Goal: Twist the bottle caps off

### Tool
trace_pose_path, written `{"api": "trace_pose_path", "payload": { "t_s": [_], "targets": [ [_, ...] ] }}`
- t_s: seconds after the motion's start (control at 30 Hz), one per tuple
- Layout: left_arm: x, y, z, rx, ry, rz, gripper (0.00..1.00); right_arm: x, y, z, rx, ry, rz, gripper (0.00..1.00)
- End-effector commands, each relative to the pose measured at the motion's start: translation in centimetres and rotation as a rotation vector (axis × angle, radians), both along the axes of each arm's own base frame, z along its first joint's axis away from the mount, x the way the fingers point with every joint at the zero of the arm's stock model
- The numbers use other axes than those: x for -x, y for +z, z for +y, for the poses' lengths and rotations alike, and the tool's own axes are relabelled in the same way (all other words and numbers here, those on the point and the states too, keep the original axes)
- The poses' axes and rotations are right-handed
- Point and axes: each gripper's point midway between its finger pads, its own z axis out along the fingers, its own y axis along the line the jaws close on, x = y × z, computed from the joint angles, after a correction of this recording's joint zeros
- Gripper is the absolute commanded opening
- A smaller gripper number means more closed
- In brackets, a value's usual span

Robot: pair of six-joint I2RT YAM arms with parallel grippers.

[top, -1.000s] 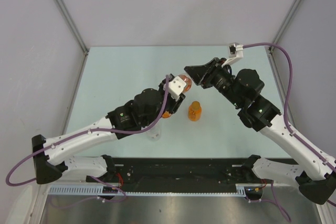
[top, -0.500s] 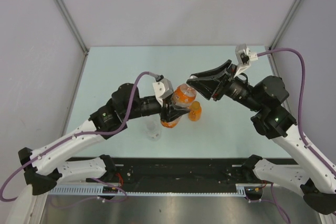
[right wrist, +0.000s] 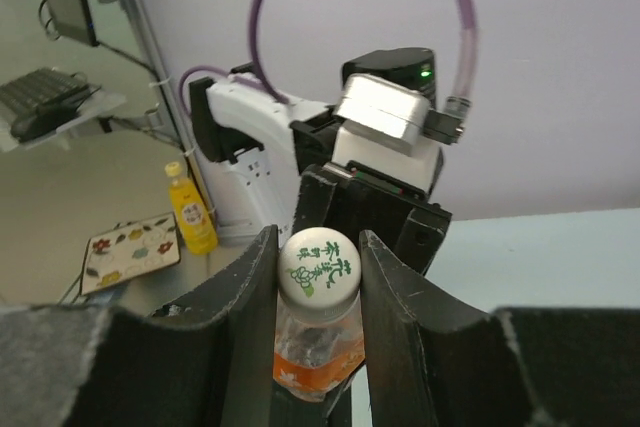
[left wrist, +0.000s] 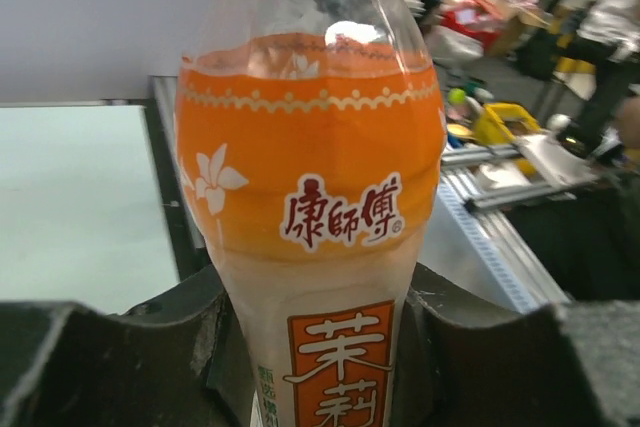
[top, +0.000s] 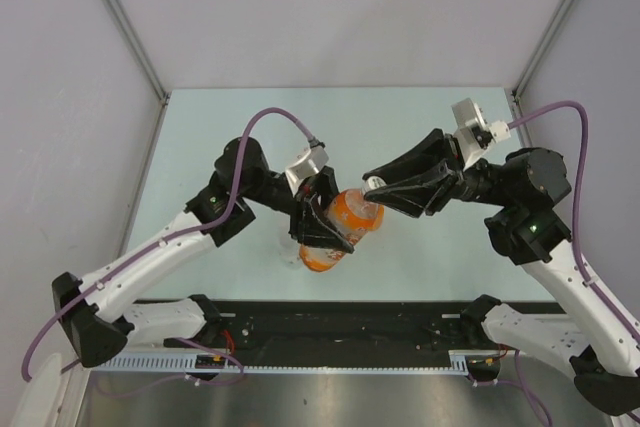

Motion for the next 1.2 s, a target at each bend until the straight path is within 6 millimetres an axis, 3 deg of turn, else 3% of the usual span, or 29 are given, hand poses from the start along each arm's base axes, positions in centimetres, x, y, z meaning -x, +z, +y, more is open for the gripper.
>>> {"api": "trace_pose_path", "payload": {
  "t_s": [0.0,0.3,0.77,1.07,1.1,1.17],
  "targets": [
    [3.0,5.8,2.0,0.159,-0.180,-0.122,0.00,3.1,-2.8,-0.3,0.109,0.194,-0.074,0.00],
    [3.4,6.3,2.0,0.203,-0.268,-0.086,0.00,6.2,-4.0,-0.8,0.150,0.363,-0.146,0.00],
    [3.6,6.7,2.0,0.235,-0.375,-0.012,0.00,7.5,-4.8,-1.4,0.174,0.428,-0.187,0.00],
    [3.6,6.4,2.1,0.224,-0.375,-0.016,0.00,6.7,-4.8,-1.2,0.174,0.375,-0.162,0.00],
    [3.5,6.3,2.0,0.221,-0.374,-0.018,0.00,5.9,-4.7,-1.0,0.171,0.331,-0.147,0.02],
    [3.3,6.1,2.0,0.216,-0.369,-0.022,0.00,5.1,-4.5,-0.9,0.168,0.283,-0.114,0.16]
  ]
}}
